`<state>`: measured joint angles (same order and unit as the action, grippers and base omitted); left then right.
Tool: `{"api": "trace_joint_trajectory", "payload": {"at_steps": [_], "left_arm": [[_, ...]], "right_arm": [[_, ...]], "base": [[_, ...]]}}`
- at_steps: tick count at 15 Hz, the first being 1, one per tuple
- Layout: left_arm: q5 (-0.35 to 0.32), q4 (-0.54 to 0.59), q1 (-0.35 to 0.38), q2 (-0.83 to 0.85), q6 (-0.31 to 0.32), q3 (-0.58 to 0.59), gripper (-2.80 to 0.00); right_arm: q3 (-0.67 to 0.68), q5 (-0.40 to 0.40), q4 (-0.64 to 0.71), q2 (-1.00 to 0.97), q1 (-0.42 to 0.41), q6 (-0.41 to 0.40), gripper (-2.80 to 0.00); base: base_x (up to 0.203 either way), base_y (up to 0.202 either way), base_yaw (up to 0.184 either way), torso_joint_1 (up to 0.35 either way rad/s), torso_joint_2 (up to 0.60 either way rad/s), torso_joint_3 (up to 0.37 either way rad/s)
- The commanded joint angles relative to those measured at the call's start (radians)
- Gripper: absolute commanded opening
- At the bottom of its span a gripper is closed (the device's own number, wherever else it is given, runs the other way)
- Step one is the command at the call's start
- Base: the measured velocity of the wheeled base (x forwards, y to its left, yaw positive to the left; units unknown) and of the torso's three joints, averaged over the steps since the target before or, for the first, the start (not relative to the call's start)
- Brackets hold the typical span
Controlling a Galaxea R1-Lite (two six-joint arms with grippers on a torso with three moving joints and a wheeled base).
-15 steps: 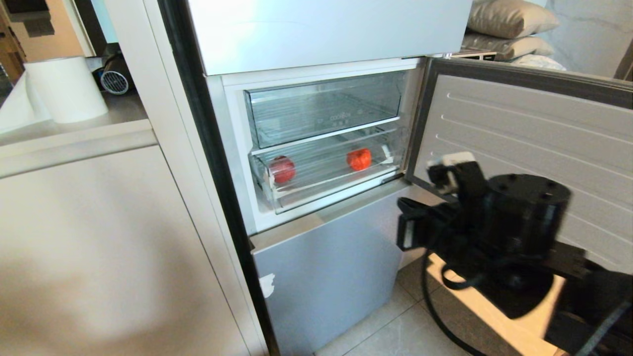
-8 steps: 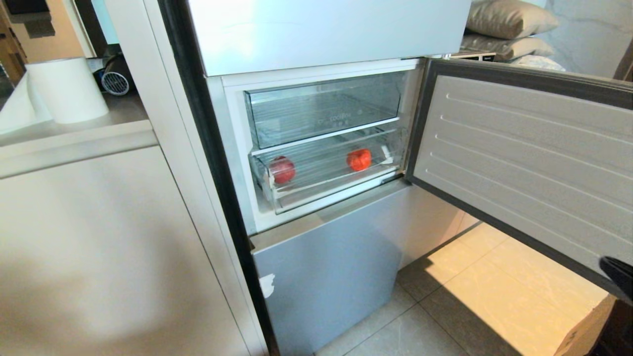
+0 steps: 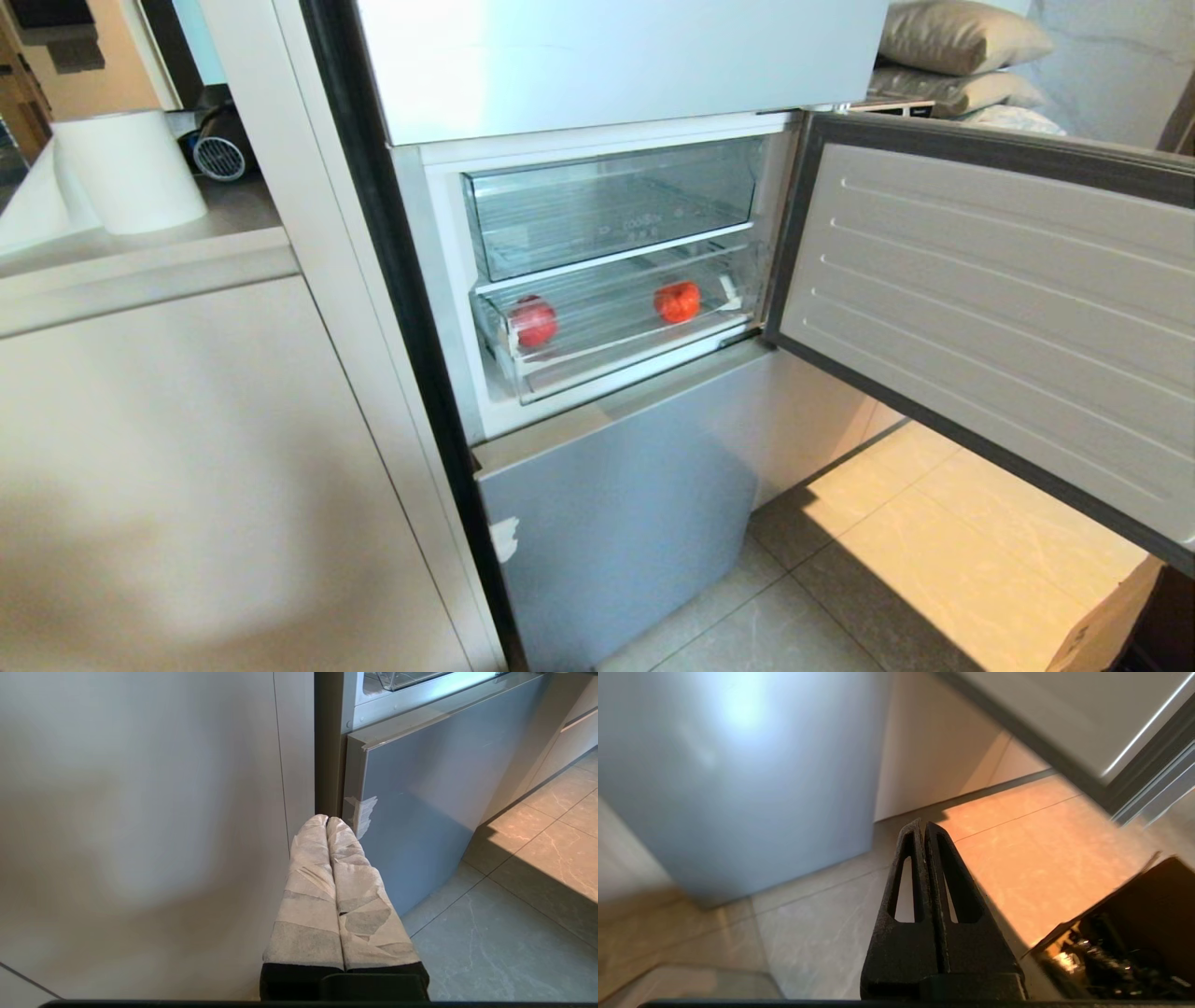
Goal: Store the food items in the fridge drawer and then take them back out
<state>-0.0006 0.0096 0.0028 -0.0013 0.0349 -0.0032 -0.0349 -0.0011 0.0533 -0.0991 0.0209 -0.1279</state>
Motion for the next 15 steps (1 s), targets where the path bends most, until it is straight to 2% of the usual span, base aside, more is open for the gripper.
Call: {"api": "trace_joint_trajectory", "payload": {"at_steps": [1, 3, 8, 11, 13, 15], "left_arm": [[0.001, 0.001, 0.0, 0.0, -0.001, 0.0, -2.8], [0.001, 0.0, 0.0, 0.0, -0.001, 0.0, -2.8], [-0.001, 0.001, 0.0, 0.0, -0.001, 0.0, -2.8], [-0.017, 0.0, 0.0, 0.0, 0.1, -0.005, -2.8], [-0.112, 0.004, 0.0, 0.022, 0.104, -0.101, -2.8], [-0.19, 0.001, 0.0, 0.155, 0.076, -0.176, -2.8]], "right_arm": [[-0.002, 0.015, 0.048, 0.098, -0.016, 0.0, -2.8], [-0.005, 0.015, 0.053, 0.098, -0.016, 0.037, -2.8], [-0.005, 0.021, 0.054, 0.098, -0.016, 0.05, -2.8], [-0.006, 0.017, 0.054, 0.098, -0.016, 0.057, -2.8], [-0.006, 0.022, 0.054, 0.098, -0.016, 0.053, -2.8], [-0.005, 0.023, 0.054, 0.098, -0.016, 0.051, -2.8]], "base": [[0.0, 0.0, 0.0, 0.0, 0.0, 0.0], [0.0, 0.0, 0.0, 0.0, 0.0, 0.0], [0.0, 0.0, 0.0, 0.0, 0.0, 0.0], [0.0, 0.0, 0.0, 0.0, 0.0, 0.0], [0.0, 0.0, 0.0, 0.0, 0.0, 0.0], [0.0, 0.0, 0.0, 0.0, 0.0, 0.0]]}}
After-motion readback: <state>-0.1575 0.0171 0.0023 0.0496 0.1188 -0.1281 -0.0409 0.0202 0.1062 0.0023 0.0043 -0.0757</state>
